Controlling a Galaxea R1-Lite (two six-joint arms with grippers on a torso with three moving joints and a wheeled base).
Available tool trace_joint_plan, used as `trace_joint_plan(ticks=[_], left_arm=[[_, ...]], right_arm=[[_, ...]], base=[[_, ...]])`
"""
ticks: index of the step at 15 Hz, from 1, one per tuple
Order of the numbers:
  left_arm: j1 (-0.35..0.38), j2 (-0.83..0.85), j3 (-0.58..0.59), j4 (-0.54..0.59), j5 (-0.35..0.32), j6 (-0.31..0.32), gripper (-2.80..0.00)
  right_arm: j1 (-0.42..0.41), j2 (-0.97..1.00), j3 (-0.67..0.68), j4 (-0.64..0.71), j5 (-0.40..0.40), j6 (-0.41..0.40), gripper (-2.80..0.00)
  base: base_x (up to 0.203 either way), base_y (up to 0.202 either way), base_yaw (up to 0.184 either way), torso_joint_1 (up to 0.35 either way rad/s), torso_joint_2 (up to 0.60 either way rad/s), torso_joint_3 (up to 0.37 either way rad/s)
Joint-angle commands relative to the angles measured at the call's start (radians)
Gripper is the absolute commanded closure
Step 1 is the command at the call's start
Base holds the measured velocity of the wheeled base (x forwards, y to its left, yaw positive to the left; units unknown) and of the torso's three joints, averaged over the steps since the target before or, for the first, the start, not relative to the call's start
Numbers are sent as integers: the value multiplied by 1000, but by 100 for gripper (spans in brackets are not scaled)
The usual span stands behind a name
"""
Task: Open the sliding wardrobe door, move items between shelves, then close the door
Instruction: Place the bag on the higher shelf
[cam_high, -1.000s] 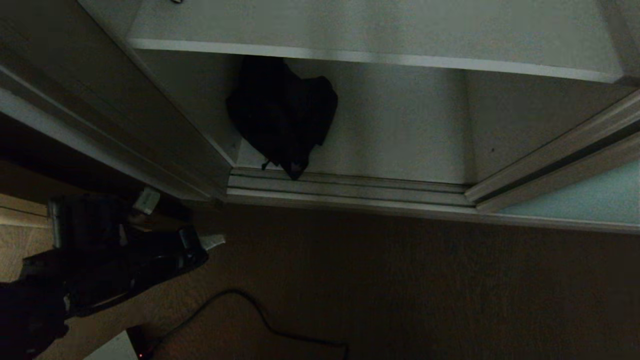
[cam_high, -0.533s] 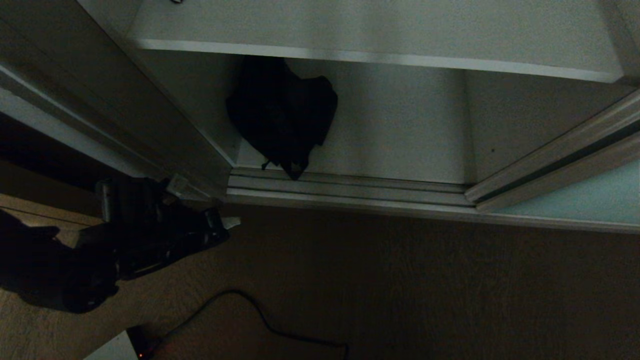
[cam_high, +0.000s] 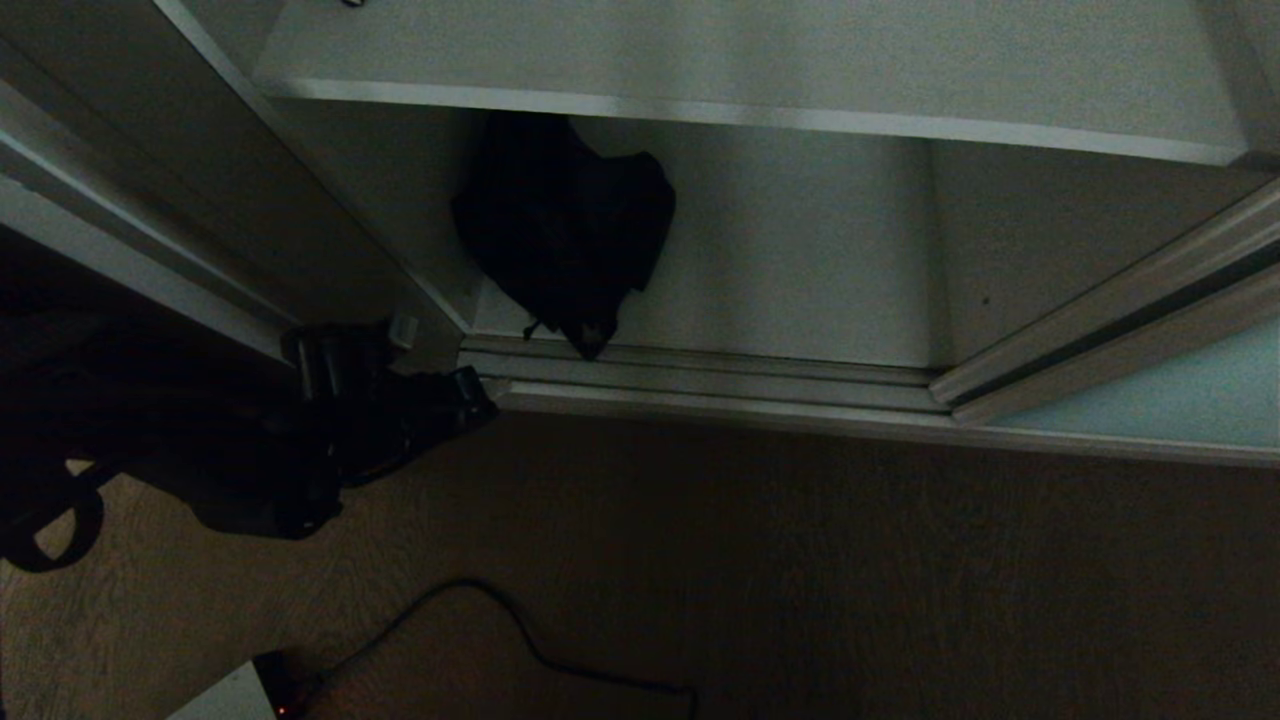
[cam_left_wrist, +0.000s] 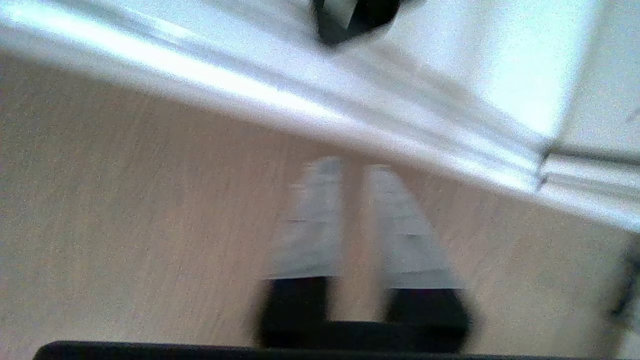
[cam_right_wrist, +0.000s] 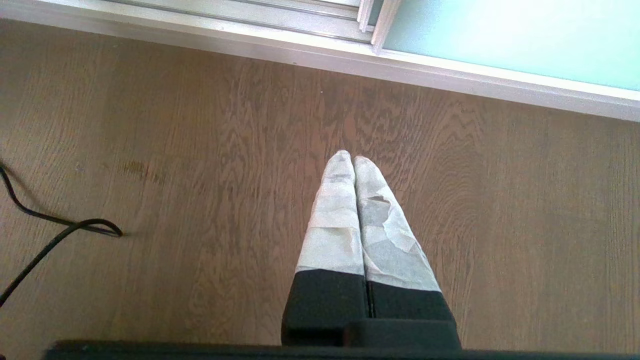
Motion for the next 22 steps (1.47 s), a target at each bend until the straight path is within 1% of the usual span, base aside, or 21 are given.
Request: trace_joint_plan(ticks=[1,2,4,6,9,13,16,19,20,22], left_arm=[[0,43,-74,-7,0,-41,-280],[1,57,-122,-8,1,-70,-280],[1,114,-225,-7,2,-106,-280],[1,181,-333,-16,2,-120,-280],[1,301,-479,-68,6,-146,-280],[6,455,-675,-84,36,-146,-280],[11,543,-801,-80,42,-145,-280],[17,589,-897,-81,42,-146,-280],[18,604,-906,-89,36,-142,-280],[18,641,-906,-117,32,-114,-280]], right_arm=[[0,0,0,0,0,0,0],[0,1,0,0,0,0,0],[0,0,0,0,0,0,0],[0,0,0,0,0,0,0],[0,0,0,0,0,0,0],[0,1,0,0,0,0,0],[0,1,0,0,0,0,0],[0,0,0,0,0,0,0],[0,0,0,0,0,0,0],[0,0,0,0,0,0,0]], base=[[0,0,0,0,0,0],[0,0,0,0,0,0],[0,0,0,0,0,0],[0,0,0,0,0,0],[0,0,0,0,0,0],[0,0,0,0,0,0],[0,0,0,0,0,0],[0,0,0,0,0,0],[0,0,0,0,0,0],[0,0,0,0,0,0]])
